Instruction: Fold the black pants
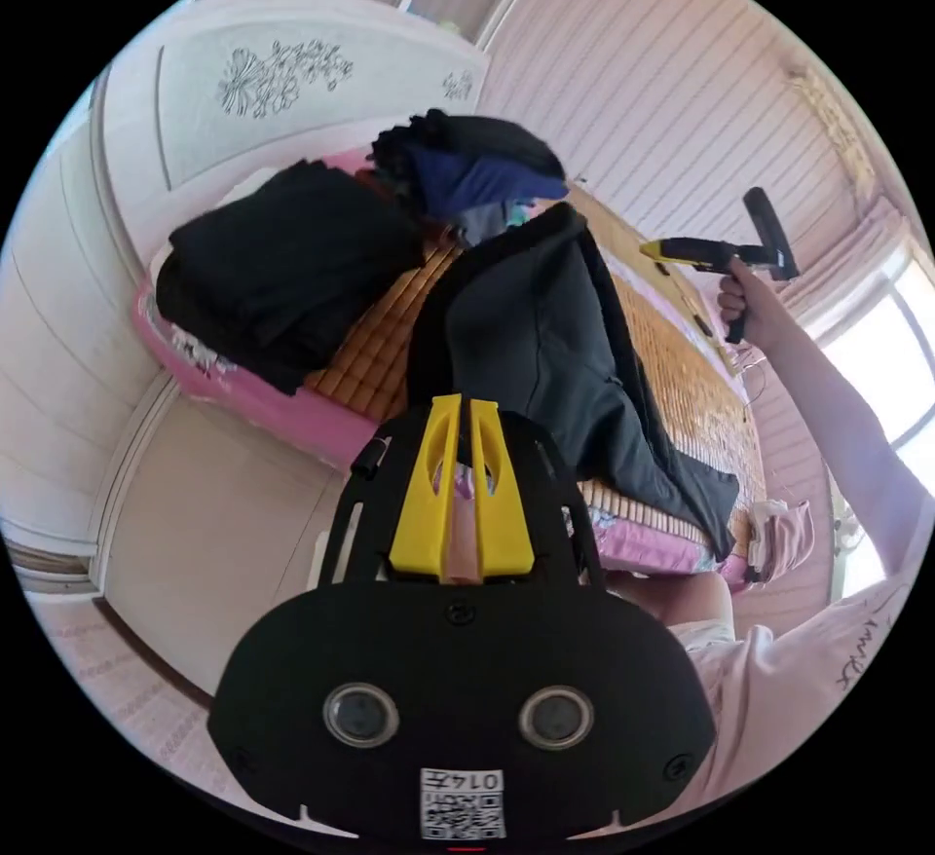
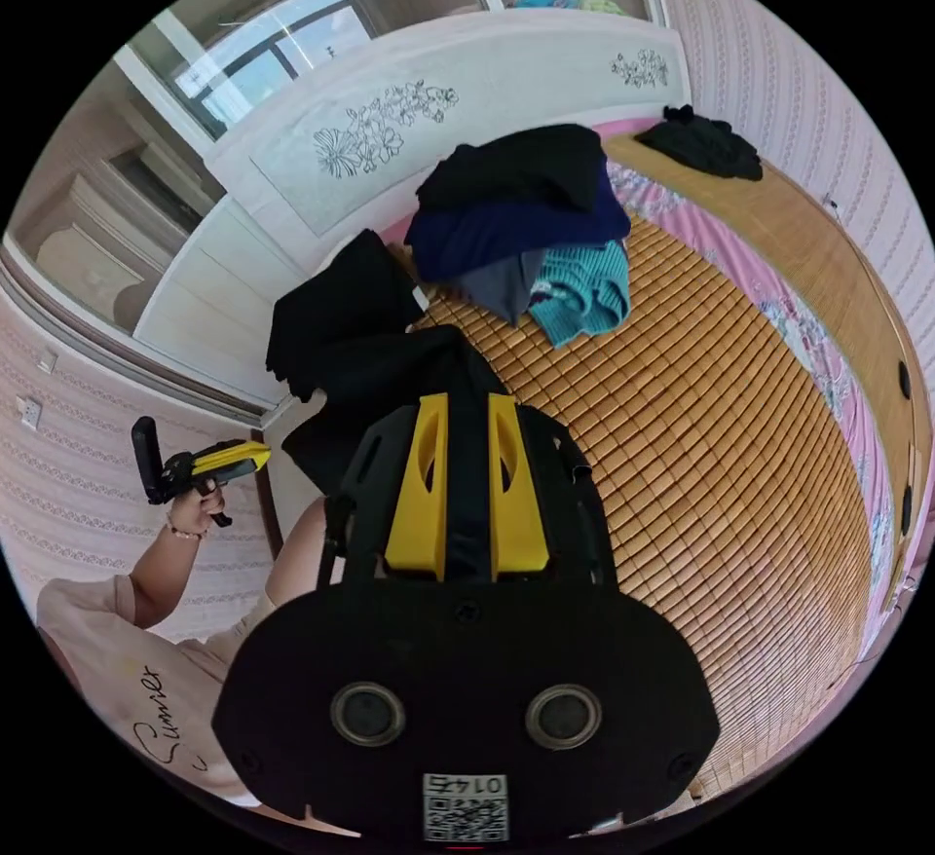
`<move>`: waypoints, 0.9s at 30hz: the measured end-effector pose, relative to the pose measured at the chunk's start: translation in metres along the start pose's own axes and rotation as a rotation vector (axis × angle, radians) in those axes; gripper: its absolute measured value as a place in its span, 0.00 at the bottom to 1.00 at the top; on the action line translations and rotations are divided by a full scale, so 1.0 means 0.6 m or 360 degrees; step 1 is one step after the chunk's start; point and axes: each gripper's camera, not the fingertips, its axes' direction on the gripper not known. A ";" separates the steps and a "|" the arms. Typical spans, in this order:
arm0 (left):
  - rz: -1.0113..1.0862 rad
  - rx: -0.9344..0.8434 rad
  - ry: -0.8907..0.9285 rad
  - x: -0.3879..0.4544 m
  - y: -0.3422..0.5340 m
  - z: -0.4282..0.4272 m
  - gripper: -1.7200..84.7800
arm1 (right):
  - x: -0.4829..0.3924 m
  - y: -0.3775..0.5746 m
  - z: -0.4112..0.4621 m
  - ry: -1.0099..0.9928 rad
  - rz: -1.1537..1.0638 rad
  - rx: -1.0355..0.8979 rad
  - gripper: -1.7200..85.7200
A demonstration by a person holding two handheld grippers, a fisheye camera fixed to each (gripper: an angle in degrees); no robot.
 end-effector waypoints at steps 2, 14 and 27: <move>-0.0020 -0.0036 -0.0011 -0.011 0.008 0.019 0.06 | 0.022 0.065 0.054 -0.0015 0.0018 -0.0081 0.13; 0.0567 -0.0258 0.0182 0.171 -0.043 0.171 0.07 | 0.195 0.590 0.039 0.0630 0.1111 -0.0124 0.17; 0.1315 -0.0701 0.0188 0.481 -0.018 0.440 0.11 | 0.177 0.755 0.172 0.0533 0.1525 0.0073 0.07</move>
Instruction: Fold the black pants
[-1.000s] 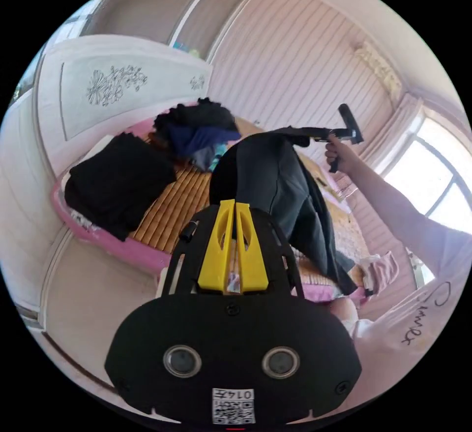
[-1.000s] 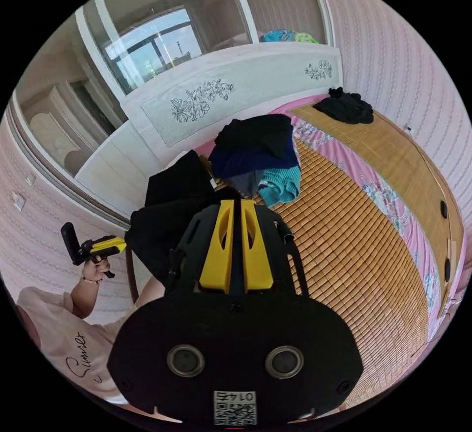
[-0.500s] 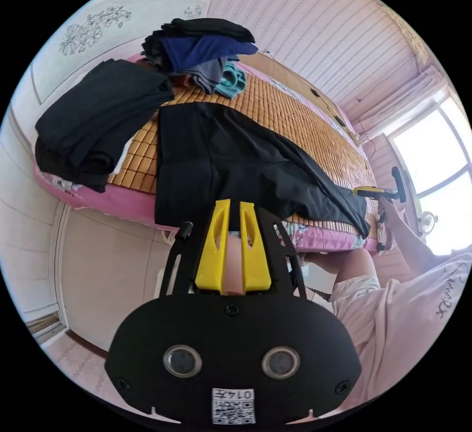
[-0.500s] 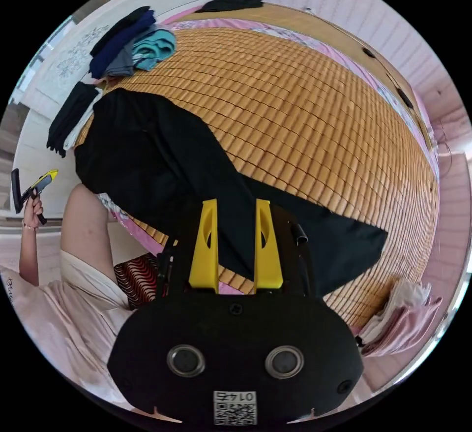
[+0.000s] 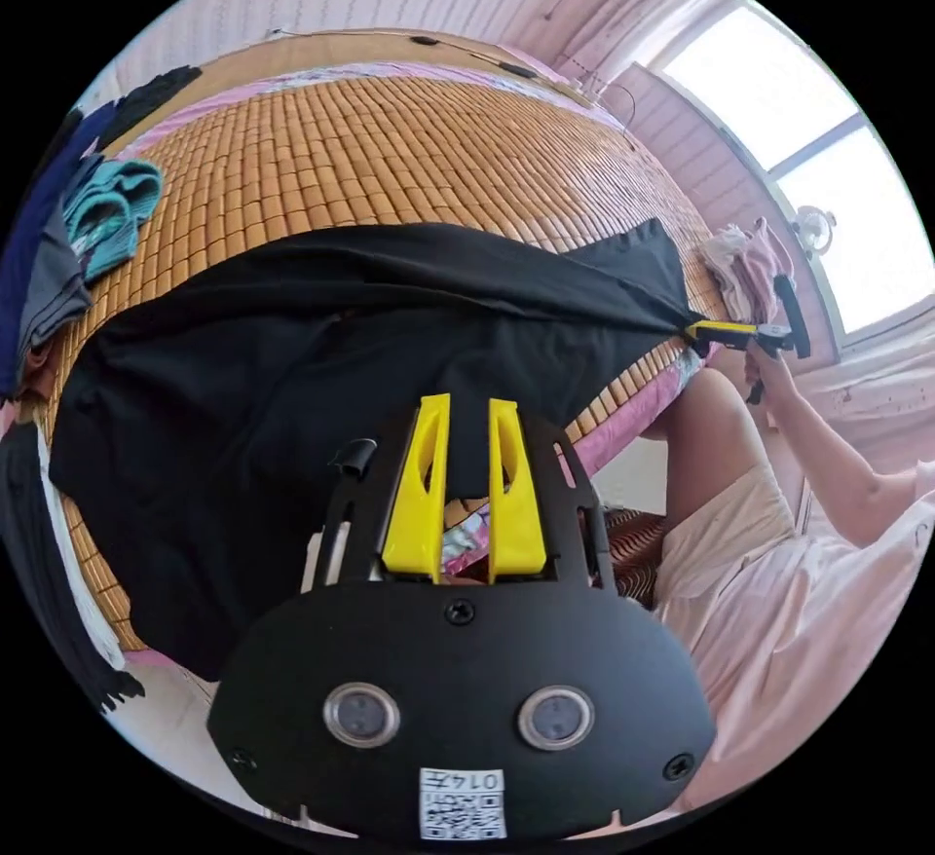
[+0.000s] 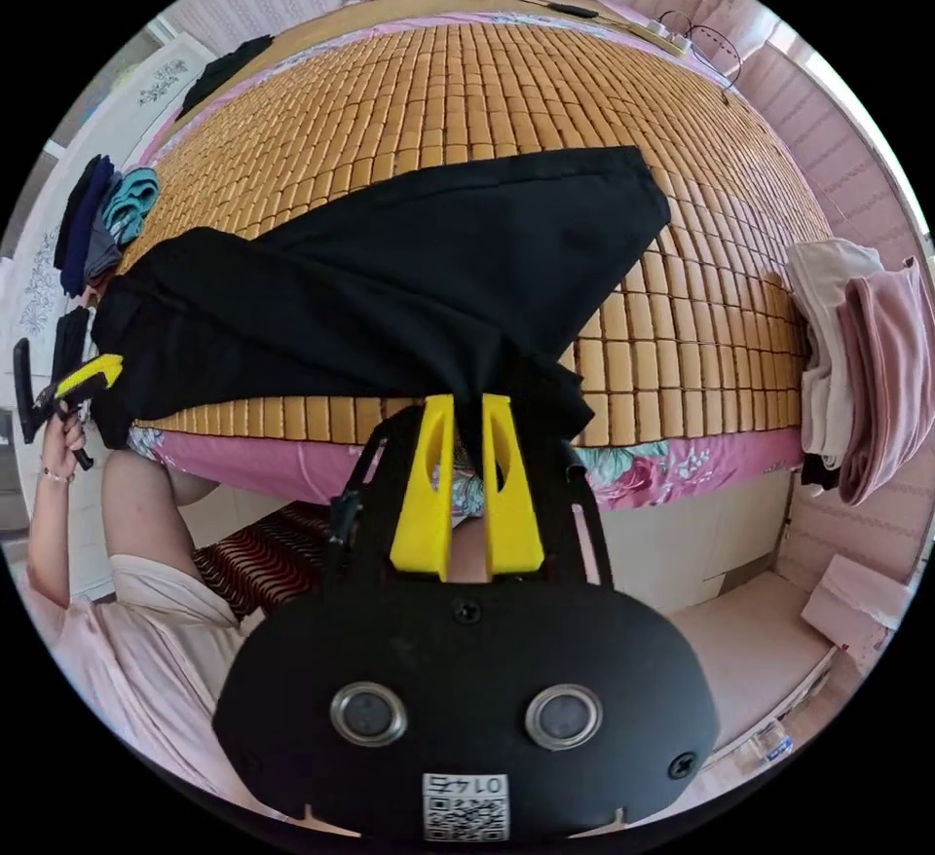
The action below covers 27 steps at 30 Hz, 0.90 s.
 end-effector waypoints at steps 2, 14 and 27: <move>0.0030 -0.0104 -0.0015 0.019 -0.013 0.038 0.12 | 0.007 0.004 -0.021 -0.0053 -0.0004 0.0138 0.04; 0.0046 -0.0226 -0.0043 0.068 -0.033 0.127 0.11 | 0.044 -0.214 -0.029 0.0136 -0.0127 0.0414 0.16; 0.0032 -0.0230 -0.0098 0.110 -0.050 0.201 0.12 | 0.148 0.037 0.323 -0.0248 0.0522 0.0222 0.04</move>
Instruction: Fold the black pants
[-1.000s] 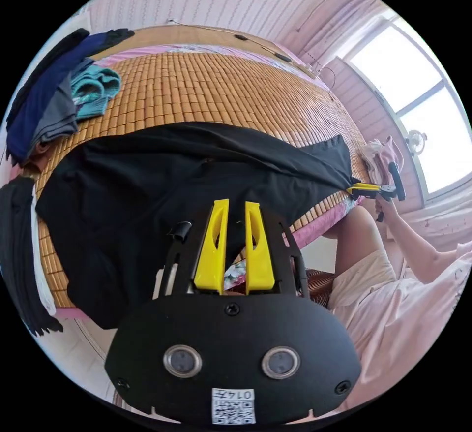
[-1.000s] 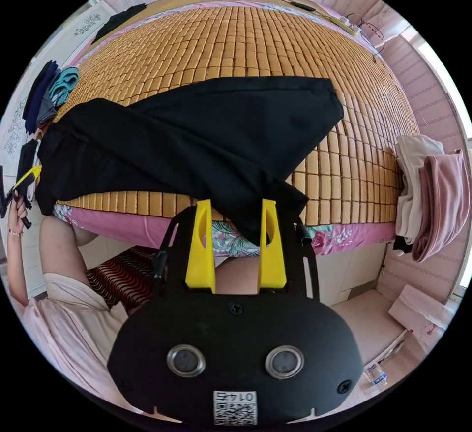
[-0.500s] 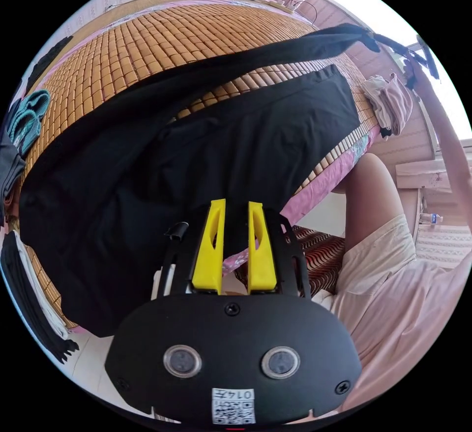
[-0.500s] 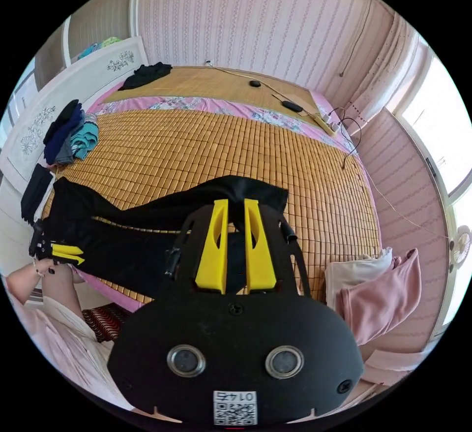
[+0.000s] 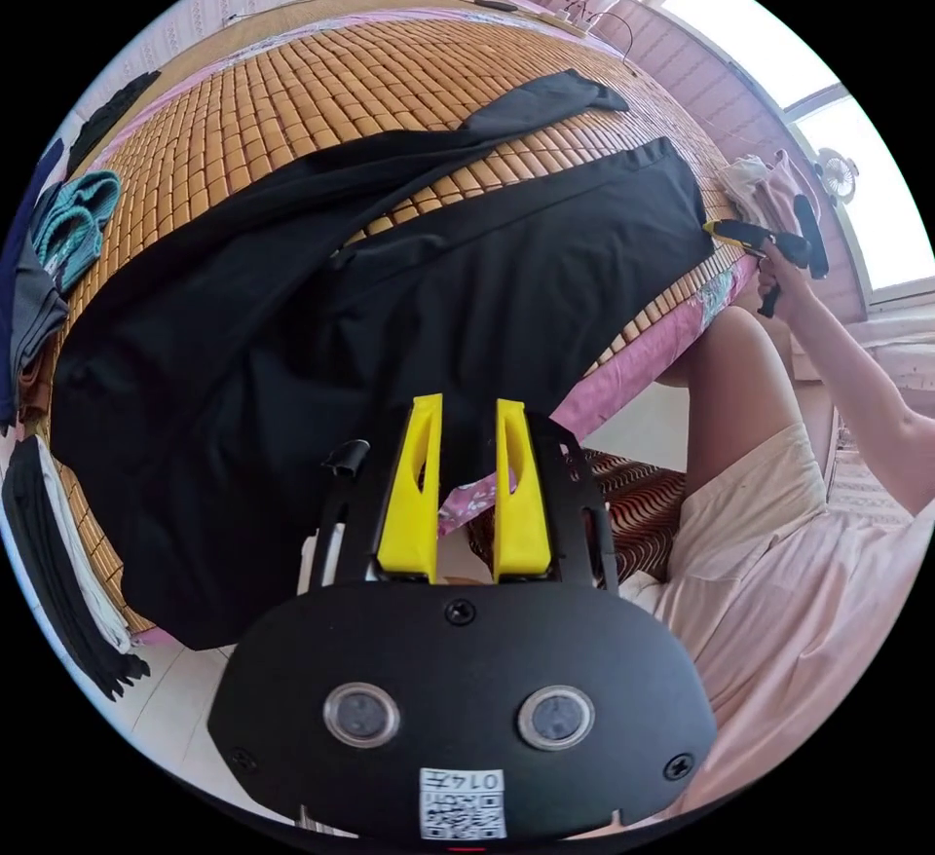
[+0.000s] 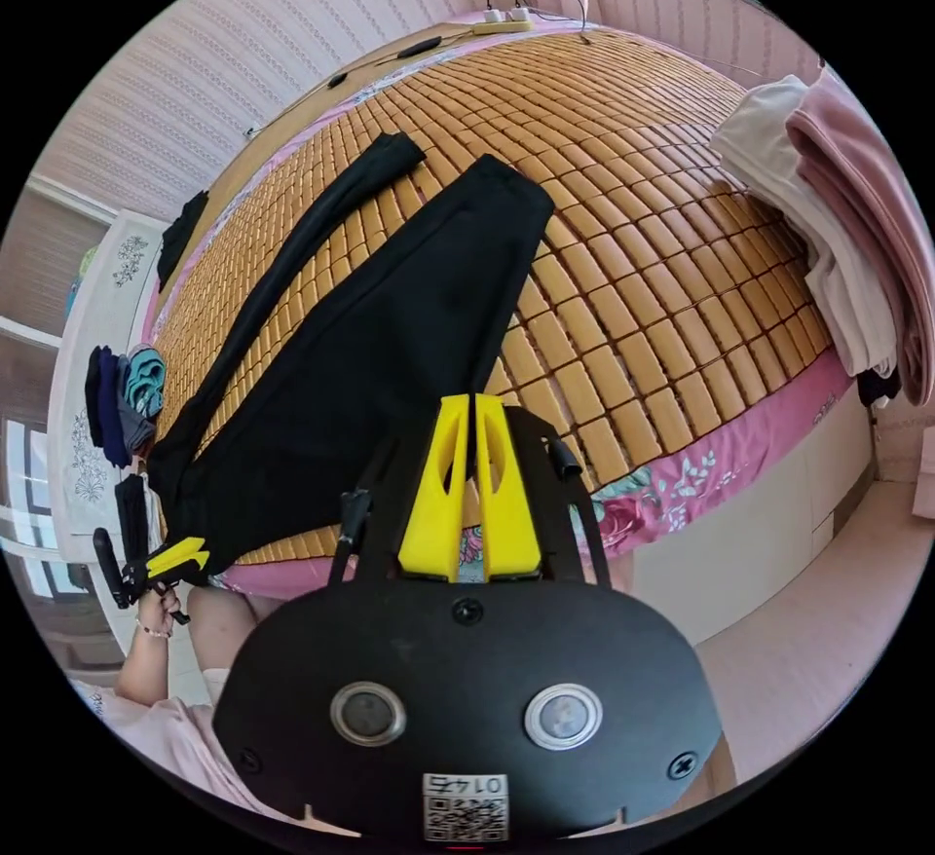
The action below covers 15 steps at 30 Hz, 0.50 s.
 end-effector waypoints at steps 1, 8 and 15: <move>0.0024 0.0033 -0.0044 0.010 -0.003 0.005 0.11 | 0.009 0.003 0.002 -0.0058 -0.0007 0.0010 0.04; 0.0137 0.0097 -0.0097 0.070 -0.008 0.013 0.01 | 0.060 0.115 -0.142 -0.0281 -0.0184 0.0380 0.03; 0.0099 0.0086 -0.0033 0.096 0.008 0.022 0.04 | 0.198 0.194 -0.058 -0.0090 0.0107 0.0117 0.06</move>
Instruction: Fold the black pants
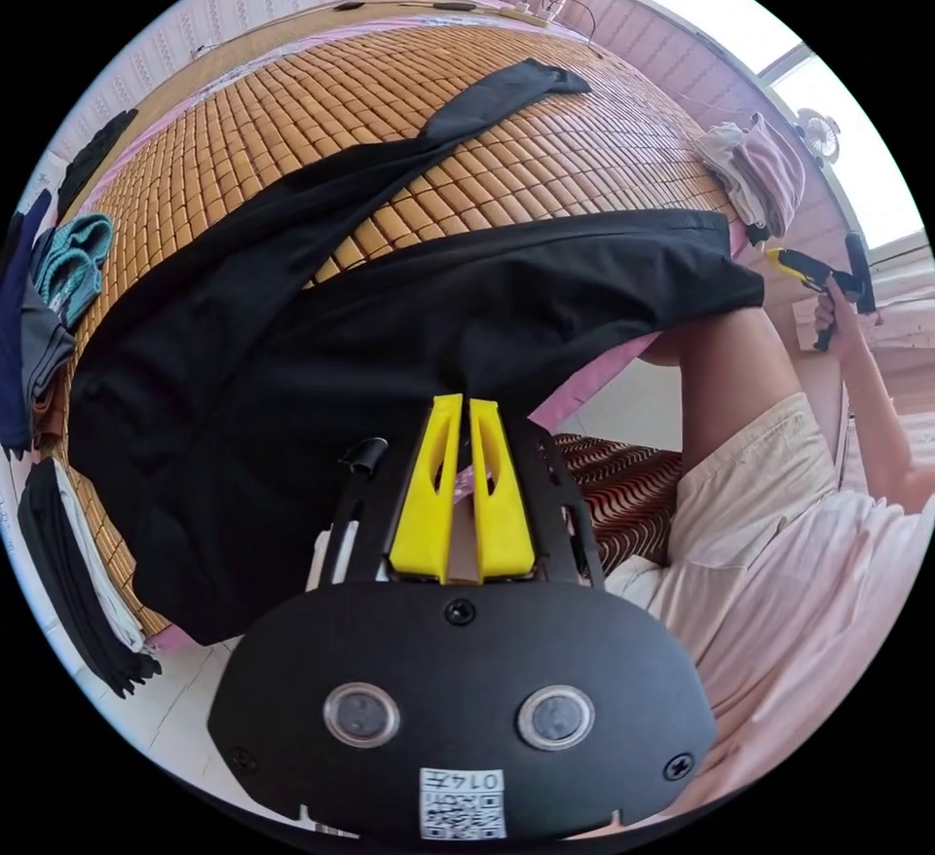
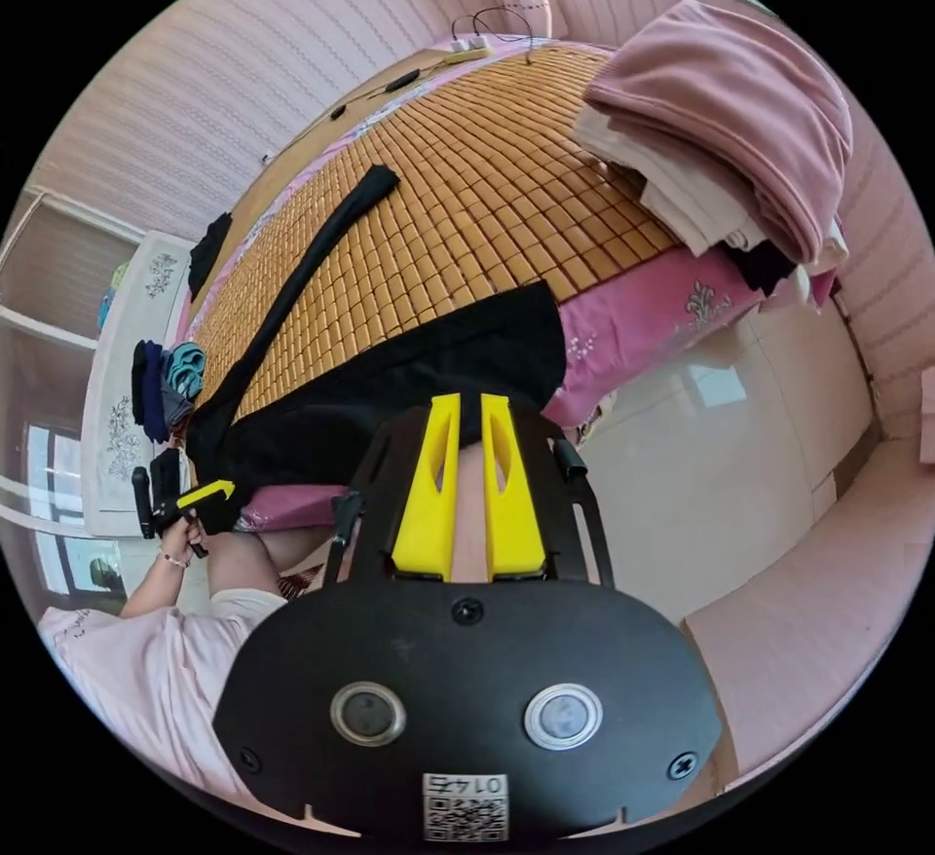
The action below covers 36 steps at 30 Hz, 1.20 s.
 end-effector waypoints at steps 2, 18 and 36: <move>0.0028 0.0040 -0.0045 0.011 0.005 -0.012 0.05 | 0.024 0.004 0.008 0.0055 0.0007 0.0109 0.08; 0.0455 0.0067 -0.0225 0.150 -0.116 0.030 0.09 | 0.112 -0.029 0.184 0.0128 -0.0129 0.0087 0.04; 0.1286 0.0117 -0.0198 0.294 -0.148 0.011 0.10 | 0.063 0.067 -0.107 -0.0184 -0.0552 0.0694 0.03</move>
